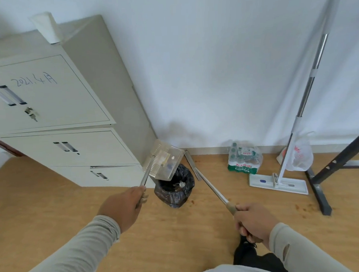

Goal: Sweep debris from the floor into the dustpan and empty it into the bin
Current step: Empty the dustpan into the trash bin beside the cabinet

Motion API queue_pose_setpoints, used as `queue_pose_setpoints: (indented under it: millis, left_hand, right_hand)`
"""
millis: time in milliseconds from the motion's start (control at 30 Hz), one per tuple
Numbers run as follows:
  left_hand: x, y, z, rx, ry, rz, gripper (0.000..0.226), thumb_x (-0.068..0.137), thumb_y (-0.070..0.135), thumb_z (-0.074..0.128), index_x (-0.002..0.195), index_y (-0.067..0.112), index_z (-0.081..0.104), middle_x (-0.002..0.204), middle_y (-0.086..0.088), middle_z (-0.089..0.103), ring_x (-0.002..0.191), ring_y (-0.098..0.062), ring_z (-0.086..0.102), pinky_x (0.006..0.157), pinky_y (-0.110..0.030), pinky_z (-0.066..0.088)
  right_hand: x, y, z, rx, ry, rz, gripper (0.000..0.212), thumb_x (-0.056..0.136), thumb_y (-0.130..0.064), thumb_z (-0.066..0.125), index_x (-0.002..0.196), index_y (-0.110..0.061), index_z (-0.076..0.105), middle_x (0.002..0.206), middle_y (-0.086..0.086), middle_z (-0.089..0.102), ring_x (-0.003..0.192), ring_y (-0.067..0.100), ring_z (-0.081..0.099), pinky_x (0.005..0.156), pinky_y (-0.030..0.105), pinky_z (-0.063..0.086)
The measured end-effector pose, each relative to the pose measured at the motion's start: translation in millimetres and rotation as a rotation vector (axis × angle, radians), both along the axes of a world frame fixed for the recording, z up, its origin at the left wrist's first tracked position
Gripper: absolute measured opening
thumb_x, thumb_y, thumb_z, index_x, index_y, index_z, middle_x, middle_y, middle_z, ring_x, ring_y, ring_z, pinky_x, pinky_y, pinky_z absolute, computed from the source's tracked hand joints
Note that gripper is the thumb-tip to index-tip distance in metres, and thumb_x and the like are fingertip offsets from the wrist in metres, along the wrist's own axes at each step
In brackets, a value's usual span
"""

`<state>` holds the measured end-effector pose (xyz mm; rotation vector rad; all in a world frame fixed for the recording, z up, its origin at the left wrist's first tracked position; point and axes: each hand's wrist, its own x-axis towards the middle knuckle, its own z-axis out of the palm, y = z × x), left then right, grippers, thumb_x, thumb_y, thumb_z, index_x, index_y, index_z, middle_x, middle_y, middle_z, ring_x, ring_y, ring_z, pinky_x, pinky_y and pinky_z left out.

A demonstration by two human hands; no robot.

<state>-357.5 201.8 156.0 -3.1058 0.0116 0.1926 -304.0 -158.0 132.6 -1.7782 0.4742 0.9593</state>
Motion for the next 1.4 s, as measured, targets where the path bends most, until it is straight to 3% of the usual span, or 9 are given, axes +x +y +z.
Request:
queue_pose_setpoints:
  millis: [300, 433, 567, 667, 767, 833, 1000, 1200, 1400]
  left_hand:
    - [-4.3, 4.0, -8.8, 0.16, 0.113, -0.14, 0.048, 0.1, 0.03, 0.043, 0.148, 0.026, 0.039, 0.144, 0.008, 0.052, 0.106, -0.021, 0.066, 0.077, -0.037, 0.056]
    - [-11.0, 3.3, -6.2, 0.145, 0.05, -0.165, 0.047, 0.094, 0.022, 0.056, 0.141, 0.019, 0.052, 0.134, 0.0, 0.063, 0.096, -0.027, 0.071, 0.067, -0.04, 0.06]
    - [-20.8, -3.4, -14.7, 0.231, 0.047, -0.219, 0.052, 0.094, 0.016, 0.054, 0.145, 0.019, 0.045, 0.141, -0.002, 0.056, 0.097, -0.025, 0.069, 0.068, -0.036, 0.057]
    - [-26.2, 0.7, -13.3, 0.228, 0.022, -0.219, 0.052, 0.092, 0.017, 0.059, 0.143, 0.019, 0.047, 0.14, 0.0, 0.057, 0.093, -0.024, 0.07, 0.064, -0.035, 0.057]
    - [-31.5, 2.4, -4.5, 0.191, 0.005, -0.239, 0.051, 0.068, 0.016, 0.085, 0.116, 0.015, 0.069, 0.11, -0.002, 0.074, 0.06, -0.021, 0.07, 0.039, -0.031, 0.053]
    - [-34.3, 2.6, -3.3, 0.181, -0.02, -0.232, 0.054, 0.057, 0.016, 0.092, 0.108, 0.015, 0.072, 0.1, -0.001, 0.076, 0.053, -0.019, 0.068, 0.032, -0.027, 0.048]
    - [-35.0, 1.1, -5.3, 0.155, -0.032, -0.183, 0.048, 0.073, 0.017, 0.082, 0.119, 0.015, 0.069, 0.11, -0.002, 0.074, 0.064, -0.021, 0.071, 0.039, -0.029, 0.052]
    - [-40.6, 2.5, -3.5, 0.124, -0.098, -0.223, 0.057, 0.052, 0.013, 0.094, 0.106, 0.013, 0.074, 0.098, -0.003, 0.076, 0.051, -0.019, 0.067, 0.03, -0.026, 0.046]
    - [-54.5, 7.1, -11.8, 0.097, -0.061, -0.21, 0.054, 0.057, 0.014, 0.092, 0.108, 0.015, 0.074, 0.104, -0.001, 0.076, 0.054, -0.019, 0.068, 0.034, -0.027, 0.048]
  right_hand:
    - [-7.6, -2.8, -4.9, 0.045, 0.032, -0.019, 0.018, 0.091, -0.002, 0.055, 0.1, -0.007, 0.071, 0.069, 0.011, 0.06, 0.049, 0.014, 0.048, 0.044, 0.024, 0.041]
    - [-11.8, -1.7, -6.1, 0.055, 0.011, -0.033, 0.02, 0.093, -0.004, 0.053, 0.105, -0.005, 0.069, 0.068, 0.011, 0.06, 0.05, 0.015, 0.048, 0.046, 0.025, 0.04]
    - [-15.2, 0.8, -6.7, 0.041, 0.008, -0.022, 0.017, 0.093, -0.004, 0.052, 0.1, -0.001, 0.067, 0.069, 0.012, 0.06, 0.053, 0.017, 0.048, 0.047, 0.026, 0.04]
    - [-16.2, 2.2, -7.7, 0.024, 0.019, -0.003, 0.024, 0.091, -0.003, 0.051, 0.11, 0.005, 0.065, 0.07, 0.014, 0.057, 0.054, 0.018, 0.046, 0.047, 0.027, 0.038]
    - [-16.4, 0.8, -9.2, 0.007, 0.016, 0.012, 0.029, 0.09, -0.004, 0.05, 0.112, 0.009, 0.064, 0.07, 0.015, 0.055, 0.056, 0.02, 0.044, 0.047, 0.027, 0.035]
    - [-19.0, 2.4, -12.0, 0.003, 0.01, -0.001, 0.028, 0.09, -0.003, 0.051, 0.112, 0.008, 0.064, 0.069, 0.014, 0.056, 0.055, 0.019, 0.045, 0.046, 0.026, 0.036]
    - [-19.5, 10.0, -8.5, 0.024, -0.005, -0.026, 0.027, 0.089, -0.001, 0.051, 0.11, 0.003, 0.067, 0.067, 0.011, 0.058, 0.051, 0.016, 0.047, 0.045, 0.025, 0.037]
    - [-18.8, 13.4, -6.7, 0.026, -0.006, -0.038, 0.028, 0.086, 0.0, 0.052, 0.107, 0.0, 0.07, 0.068, 0.012, 0.058, 0.049, 0.015, 0.047, 0.044, 0.024, 0.037]
    - [-19.8, 22.8, -6.7, 0.015, 0.004, -0.052, 0.021, 0.089, -0.002, 0.054, 0.096, -0.003, 0.073, 0.064, 0.011, 0.056, 0.046, 0.015, 0.046, 0.042, 0.023, 0.037]
